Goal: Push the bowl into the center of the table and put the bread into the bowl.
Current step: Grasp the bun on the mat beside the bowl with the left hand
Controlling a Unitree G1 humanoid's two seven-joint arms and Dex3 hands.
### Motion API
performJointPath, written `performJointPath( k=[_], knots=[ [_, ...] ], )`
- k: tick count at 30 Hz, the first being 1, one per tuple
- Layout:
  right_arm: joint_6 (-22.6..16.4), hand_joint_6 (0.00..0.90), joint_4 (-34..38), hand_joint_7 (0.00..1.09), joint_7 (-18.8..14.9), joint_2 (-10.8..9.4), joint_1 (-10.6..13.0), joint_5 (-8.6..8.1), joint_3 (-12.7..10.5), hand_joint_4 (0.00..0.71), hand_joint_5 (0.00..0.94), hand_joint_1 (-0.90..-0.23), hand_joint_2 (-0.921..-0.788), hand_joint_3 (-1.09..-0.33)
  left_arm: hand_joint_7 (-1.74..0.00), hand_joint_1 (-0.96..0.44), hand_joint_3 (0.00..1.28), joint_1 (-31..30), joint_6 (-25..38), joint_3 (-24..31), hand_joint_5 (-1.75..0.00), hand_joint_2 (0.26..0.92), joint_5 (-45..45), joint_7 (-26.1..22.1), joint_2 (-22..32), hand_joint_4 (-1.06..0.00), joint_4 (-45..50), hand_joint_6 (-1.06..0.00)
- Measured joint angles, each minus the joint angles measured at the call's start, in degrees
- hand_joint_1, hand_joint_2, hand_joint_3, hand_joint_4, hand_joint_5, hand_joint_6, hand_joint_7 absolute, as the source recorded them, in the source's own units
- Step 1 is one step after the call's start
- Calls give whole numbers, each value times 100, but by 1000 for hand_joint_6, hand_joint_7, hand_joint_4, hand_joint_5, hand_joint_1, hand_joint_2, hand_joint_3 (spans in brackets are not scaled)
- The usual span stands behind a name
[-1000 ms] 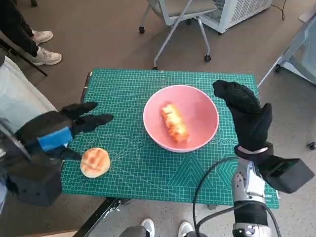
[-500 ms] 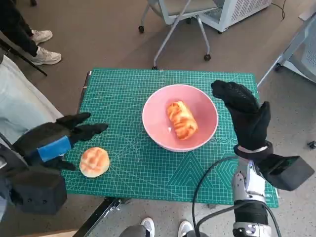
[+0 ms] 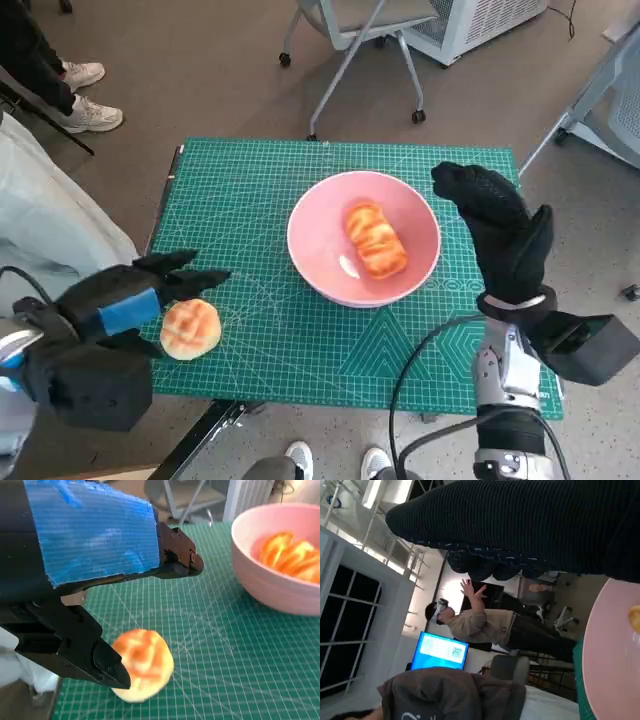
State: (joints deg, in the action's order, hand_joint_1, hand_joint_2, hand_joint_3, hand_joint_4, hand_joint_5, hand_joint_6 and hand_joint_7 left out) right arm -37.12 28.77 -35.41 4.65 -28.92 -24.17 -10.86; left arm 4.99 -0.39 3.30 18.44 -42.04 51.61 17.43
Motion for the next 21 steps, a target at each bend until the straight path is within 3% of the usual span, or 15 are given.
performJointPath(
  k=[13,21],
  knots=[
    [6,37,39,497,-3,31,-33,5,-9,156,1,-667,-921,-823,-1,170,8,60,172,-456,-5,718,148,1,-78,-111,-545,-227],
    [6,38,71,496,-2,34,-55,14,-6,157,1,-667,-921,-823,-18,161,20,234,248,-800,-17,734,335,13,-181,-211,-934,-303]
  ],
)
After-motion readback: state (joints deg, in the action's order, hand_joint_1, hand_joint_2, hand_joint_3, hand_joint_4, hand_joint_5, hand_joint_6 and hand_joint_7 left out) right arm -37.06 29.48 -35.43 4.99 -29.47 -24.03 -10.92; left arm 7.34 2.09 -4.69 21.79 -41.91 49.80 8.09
